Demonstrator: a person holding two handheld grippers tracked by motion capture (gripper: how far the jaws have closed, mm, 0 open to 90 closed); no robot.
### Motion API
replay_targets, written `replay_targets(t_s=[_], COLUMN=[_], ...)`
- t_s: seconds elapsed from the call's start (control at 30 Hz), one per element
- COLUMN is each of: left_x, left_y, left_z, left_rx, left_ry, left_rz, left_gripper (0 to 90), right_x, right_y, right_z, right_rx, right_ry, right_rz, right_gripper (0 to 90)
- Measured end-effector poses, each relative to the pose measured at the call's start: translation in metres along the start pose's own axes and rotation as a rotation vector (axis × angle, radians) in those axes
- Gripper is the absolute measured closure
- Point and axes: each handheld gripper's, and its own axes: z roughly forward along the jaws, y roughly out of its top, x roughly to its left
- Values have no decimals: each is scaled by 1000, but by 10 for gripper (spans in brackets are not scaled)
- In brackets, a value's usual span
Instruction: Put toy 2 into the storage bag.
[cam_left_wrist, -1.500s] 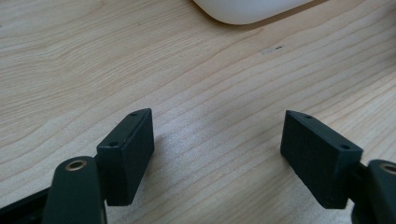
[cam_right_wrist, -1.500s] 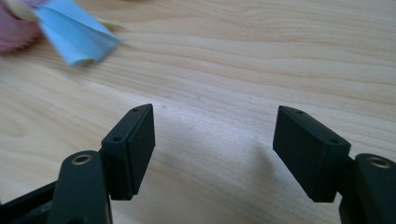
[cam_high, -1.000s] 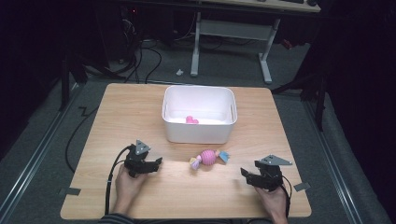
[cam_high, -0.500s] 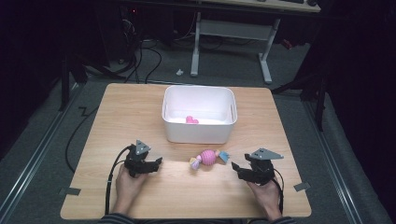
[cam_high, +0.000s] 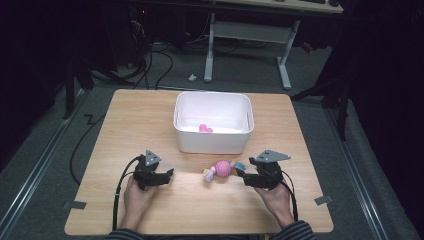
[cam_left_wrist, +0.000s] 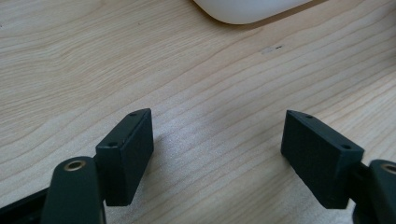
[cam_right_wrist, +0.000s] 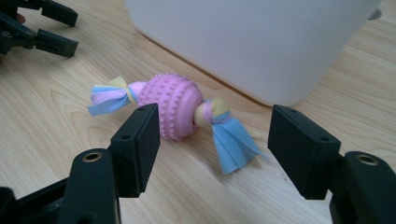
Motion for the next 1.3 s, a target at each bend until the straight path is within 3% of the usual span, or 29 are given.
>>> replay_targets(t_s=[0.33,0.67,1.3], left_x=[0,0,0], left_y=[0,0,0], left_z=[0,0,0], left_rx=[0,-1,-3], left_ry=[1,1,-1], left_rz=[-1,-2,-3], left_gripper=[255,255,255], right_x=[17,25,21], right_y=[9,16,16], right_z=[17,40,70], right_rx=[40,63,112], right_ry=[24,70,63], right_rz=[-98,-89,-98], right_gripper=[331,309,296])
